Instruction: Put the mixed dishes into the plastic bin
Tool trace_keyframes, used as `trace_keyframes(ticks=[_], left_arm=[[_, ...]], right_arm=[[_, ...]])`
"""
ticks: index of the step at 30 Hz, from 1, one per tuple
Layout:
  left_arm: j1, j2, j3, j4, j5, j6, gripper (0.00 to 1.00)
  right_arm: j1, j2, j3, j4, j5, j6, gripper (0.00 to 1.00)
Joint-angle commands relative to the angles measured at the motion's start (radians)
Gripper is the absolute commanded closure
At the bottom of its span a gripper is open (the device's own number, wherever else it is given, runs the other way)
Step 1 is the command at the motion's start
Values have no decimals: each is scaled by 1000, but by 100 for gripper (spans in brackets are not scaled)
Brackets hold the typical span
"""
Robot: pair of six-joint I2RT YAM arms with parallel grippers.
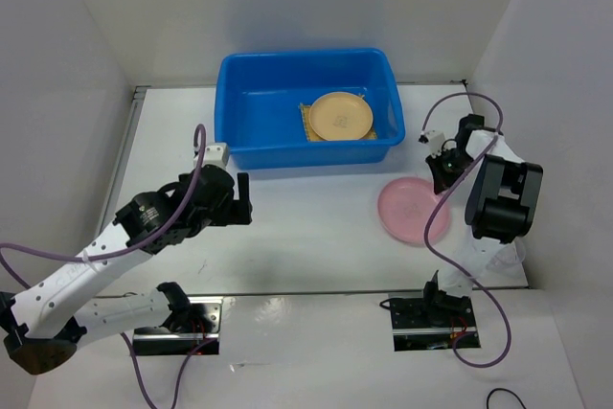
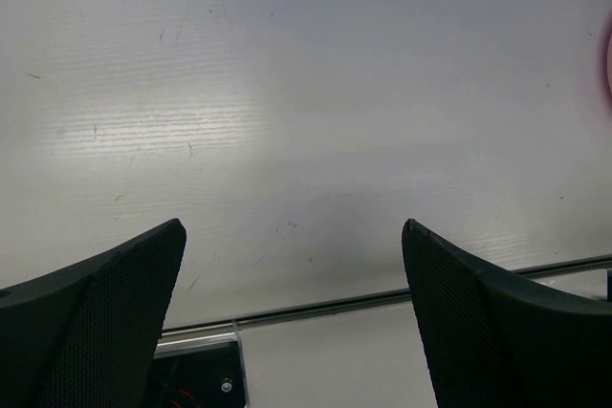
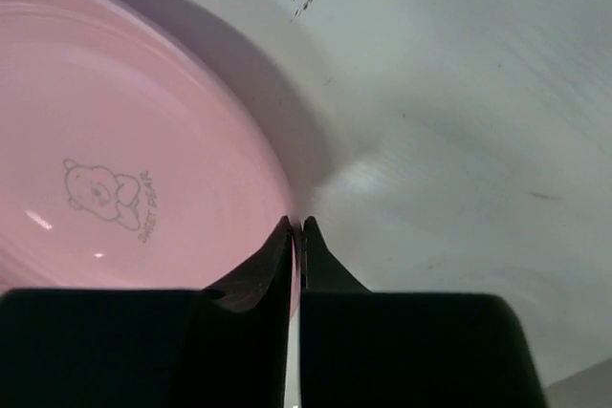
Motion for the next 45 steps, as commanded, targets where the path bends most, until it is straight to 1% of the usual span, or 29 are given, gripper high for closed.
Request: trace_keyframes(ticks=[1,4,5,7,8,9,10,11,12,14,16,18,20,21,22,23,24,25,26,28,29,31,32,33,34,35,37,40,45], left_arm=[[5,-17,-15,24,-7,34,0],[5,-27,-24,33,-17,34,0],[5,-36,-24,33,-17,34,0],[5,-37,-35,44,-17,34,0],[14,-37,-35,55,-17,34,0],[14,-37,-44,55,-7,34,0],[14,-37,-44,55,-7,45,0],[23,-27,-44,66,-7,45,0],[23,-27,-44,66,6,54,0],[37,-27,-53,78,17,54,0],[63,-18,-53,78,28,65,0],[72,-18,-53,78,28,65,0],[73,-18,-53,87,28,65,0],[73,-18,-53,87,28,65,0],[73,-18,-53,87,28,65,0],[73,-18,-53,87,28,65,0],[73,-18,-53,87,28,65,0],[73,-18,-53,87,28,54,0],[73,-18,-53,87,19,54,0],[73,-7,-53,87,19,54,0],[73,2,-53,87,19,54,0],[73,2,-53,78,7,43,0],[73,2,-53,69,-9,30,0],[73,-10,-53,69,-9,30,0],[73,-21,-53,69,-19,17,0],[73,-41,-53,69,-20,8,0],[73,-60,-64,69,-30,8,0],[73,-72,-64,69,-40,-1,0],[73,-32,-64,58,-50,-10,0]], right_arm=[[-7,-110,23,-68,25,-36,100],[-7,-196,94,-176,-33,-68,100],[-7,-249,138,-256,-45,-94,100],[-7,-296,189,-338,-64,-126,100],[3,-329,245,-430,-64,-167,100],[3,-342,276,-479,-64,-188,100],[32,-357,310,-490,-41,-170,100],[57,-414,310,-490,15,-169,100],[116,-449,310,-490,39,-179,100],[184,-523,309,-490,76,-179,100],[277,-532,373,-490,76,-134,100],[324,-506,440,-490,45,-82,100],[373,-456,577,-490,13,-39,100],[387,-398,679,-490,-20,0,100],[411,-365,733,-490,-41,18,100],[423,-288,841,-490,-53,56,100],[433,-241,897,-490,-53,79,100],[433,-192,951,-480,-53,100,100],[433,-99,1047,-480,-53,123,100],[433,-13,1124,-480,-62,134,100],[433,77,1210,-480,-77,134,100],[433,170,1302,-480,-87,143,100],[433,217,1404,-480,-87,156,100],[433,312,1457,-480,-87,165,100],[433,359,1508,-480,-87,165,100],[433,453,1613,-480,-87,177,100],[442,538,1756,-480,-78,186,100],[442,685,1873,-466,-41,208,100],[442,802,1873,-392,13,208,100]])
